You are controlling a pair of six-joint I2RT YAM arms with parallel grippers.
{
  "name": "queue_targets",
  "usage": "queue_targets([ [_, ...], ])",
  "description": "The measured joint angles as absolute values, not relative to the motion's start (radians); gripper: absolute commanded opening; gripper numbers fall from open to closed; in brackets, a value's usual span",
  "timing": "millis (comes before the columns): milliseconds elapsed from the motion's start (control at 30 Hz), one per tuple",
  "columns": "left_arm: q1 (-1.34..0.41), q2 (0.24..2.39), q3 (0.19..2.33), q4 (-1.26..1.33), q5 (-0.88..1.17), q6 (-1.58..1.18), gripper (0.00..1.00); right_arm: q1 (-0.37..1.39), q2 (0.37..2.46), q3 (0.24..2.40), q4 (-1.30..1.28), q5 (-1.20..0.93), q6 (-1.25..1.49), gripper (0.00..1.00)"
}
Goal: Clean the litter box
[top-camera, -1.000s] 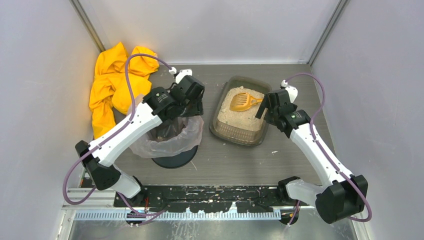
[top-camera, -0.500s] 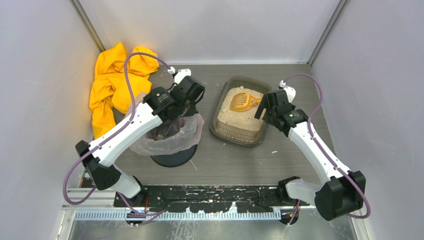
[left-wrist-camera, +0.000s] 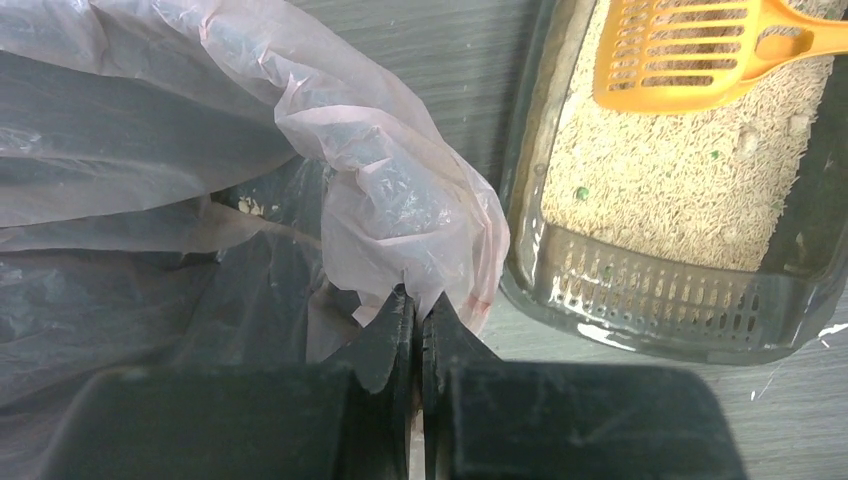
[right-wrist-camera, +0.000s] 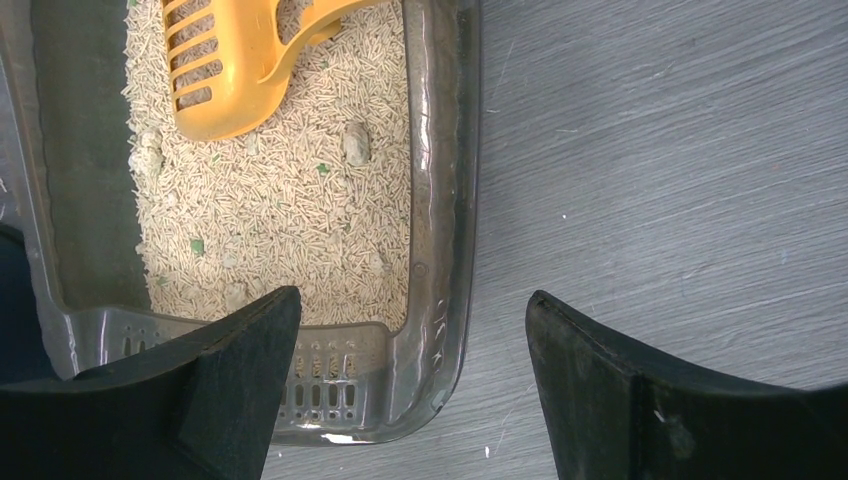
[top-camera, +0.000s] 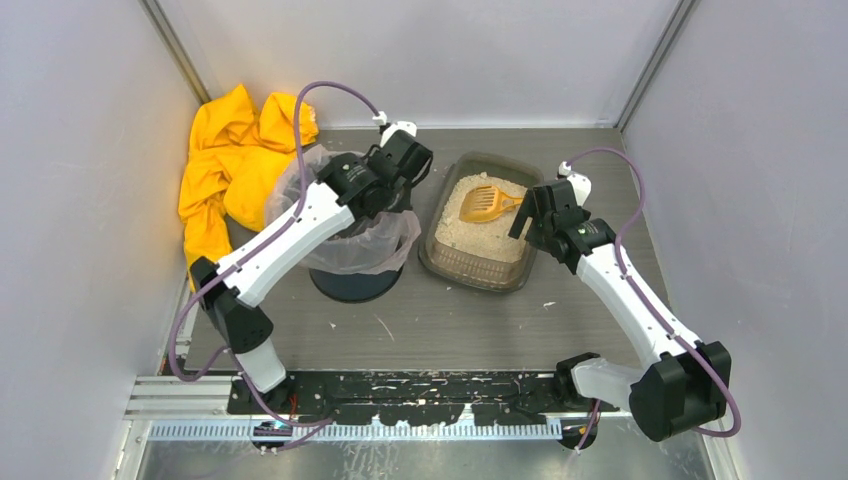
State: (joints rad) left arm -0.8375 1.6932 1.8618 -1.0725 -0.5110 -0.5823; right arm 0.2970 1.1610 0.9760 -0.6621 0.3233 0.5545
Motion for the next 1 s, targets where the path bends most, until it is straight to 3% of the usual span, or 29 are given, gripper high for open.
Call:
queue_targets([
  [67,-0.836,1.732,1.907,-1.069,-0.502,-0.556,0.02,0.297,1.161,0.976,-0.661,0.324,0.554,0.86],
  [100,-0.835,1.75,1.925,-1.062,-0.499,-0.545,0.07,0.297,1.161,0.976,-0.659,0.324,0.555,0.85],
  [167,-0.836,1.777,1.951,-1.043,-0.495,-0.535,0.32,0.297,1.161,0.974,-0.654,0.325,0.555,0.84],
  [233,-0.836,1.789,1.958,-1.032,-0.485,-0.517,0.74,0.297,1.16,0.964,-0.639,0.332,0.556,0.84],
  [300,-0.836,1.793,1.954,-1.03,-0.479,-0.511,0.94,0.297,1.159,0.948,-0.62,0.344,0.56,0.85],
  [333,-0.836,1.789,1.946,-1.026,-0.48,-0.519,0.99,0.297,1.158,0.937,-0.61,0.354,0.563,0.85],
  [567,-0.836,1.646,1.782,-0.993,-0.506,-0.536,1.0,0.292,1.18,0.947,-0.576,0.405,0.587,0.86],
  [800,-0.846,1.322,1.579,-0.903,-0.479,-0.565,1.0,0.251,1.389,1.099,-0.518,0.395,0.59,0.84],
  [1000,-0.935,1.243,1.582,-0.847,-0.459,-0.563,1.0,0.225,1.442,1.119,-0.503,0.372,0.59,0.83],
])
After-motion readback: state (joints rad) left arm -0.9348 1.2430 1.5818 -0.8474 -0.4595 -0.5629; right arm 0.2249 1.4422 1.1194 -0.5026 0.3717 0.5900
